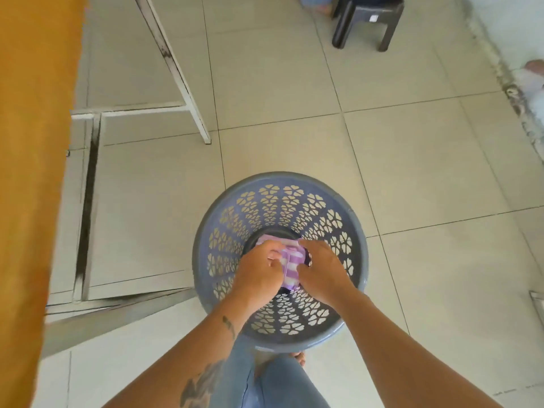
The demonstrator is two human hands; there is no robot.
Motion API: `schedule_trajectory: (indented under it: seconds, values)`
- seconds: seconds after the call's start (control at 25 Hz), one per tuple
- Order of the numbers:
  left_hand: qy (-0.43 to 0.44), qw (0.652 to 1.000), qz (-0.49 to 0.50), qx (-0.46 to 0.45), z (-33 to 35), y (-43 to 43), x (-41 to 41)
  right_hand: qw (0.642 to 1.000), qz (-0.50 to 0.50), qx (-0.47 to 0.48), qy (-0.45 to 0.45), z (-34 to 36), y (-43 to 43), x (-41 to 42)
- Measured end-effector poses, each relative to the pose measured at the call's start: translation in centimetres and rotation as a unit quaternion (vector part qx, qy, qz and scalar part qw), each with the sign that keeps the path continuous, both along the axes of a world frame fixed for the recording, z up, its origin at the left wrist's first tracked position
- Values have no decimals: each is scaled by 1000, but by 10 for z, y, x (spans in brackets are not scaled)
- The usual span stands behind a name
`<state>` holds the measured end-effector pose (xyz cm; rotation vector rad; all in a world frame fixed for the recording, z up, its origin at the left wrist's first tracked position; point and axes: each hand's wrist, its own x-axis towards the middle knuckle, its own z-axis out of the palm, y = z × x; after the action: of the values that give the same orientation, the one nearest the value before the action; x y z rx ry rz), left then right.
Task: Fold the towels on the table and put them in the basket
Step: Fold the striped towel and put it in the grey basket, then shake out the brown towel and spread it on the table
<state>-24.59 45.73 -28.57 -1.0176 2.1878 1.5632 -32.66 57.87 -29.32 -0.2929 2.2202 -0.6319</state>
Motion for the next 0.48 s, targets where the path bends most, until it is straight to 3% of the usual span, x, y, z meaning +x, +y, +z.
schedule_trajectory:
  seconds: [0.12, 0.32, 0.48]
  values:
    - [55, 997, 24, 51, 107, 4, 16, 1000, 4, -16, 26, 101, -4, 11]
    - [130, 991, 16, -3, 248, -29, 60, 996, -2, -63, 66, 244, -21, 46]
    - [197, 978, 60, -39, 321, -87, 97, 985, 17, -128, 116, 321, -61, 73]
